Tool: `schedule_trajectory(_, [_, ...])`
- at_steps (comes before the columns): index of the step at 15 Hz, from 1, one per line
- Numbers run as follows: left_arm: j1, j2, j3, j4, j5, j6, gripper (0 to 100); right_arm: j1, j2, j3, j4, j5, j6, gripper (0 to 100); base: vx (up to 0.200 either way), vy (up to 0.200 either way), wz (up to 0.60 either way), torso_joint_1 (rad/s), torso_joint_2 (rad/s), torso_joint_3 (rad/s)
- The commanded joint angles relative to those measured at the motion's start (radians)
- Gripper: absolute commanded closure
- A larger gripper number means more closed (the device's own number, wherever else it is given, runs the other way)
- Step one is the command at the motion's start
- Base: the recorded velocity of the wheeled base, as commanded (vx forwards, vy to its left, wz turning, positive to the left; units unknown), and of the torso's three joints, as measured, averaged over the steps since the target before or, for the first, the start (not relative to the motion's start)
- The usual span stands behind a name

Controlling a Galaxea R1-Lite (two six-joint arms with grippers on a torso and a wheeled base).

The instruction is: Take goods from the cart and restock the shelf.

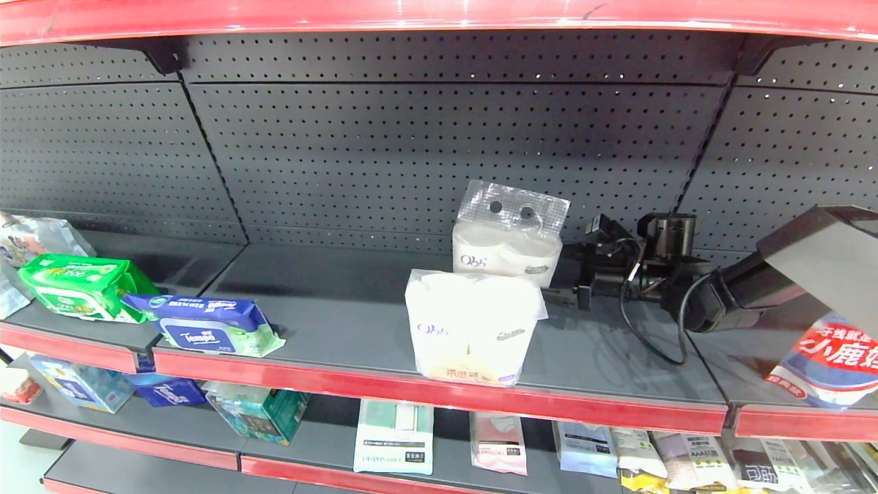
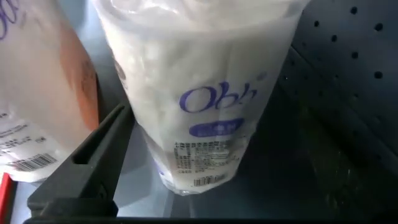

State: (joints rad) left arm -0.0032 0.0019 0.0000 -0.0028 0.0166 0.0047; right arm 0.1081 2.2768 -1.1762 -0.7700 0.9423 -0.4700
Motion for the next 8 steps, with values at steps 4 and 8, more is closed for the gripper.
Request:
schedule_trajectory(4, [0.000, 0.000, 0.000, 0.000, 0.000, 0.000, 0, -0.008, 0.009, -0.008, 0.000, -0.011, -0.009, 0, 0.000, 0.000, 0.00, 0.000, 0.00, 0.000])
schedule_trajectory(8, [0.000, 0.000, 0.000, 0.000, 0.000, 0.000, 0, -0.008, 0.009, -0.013, 0.000, -0.014, -0.015, 0, 0.000, 0.000, 0.00, 0.000, 0.00, 0.000])
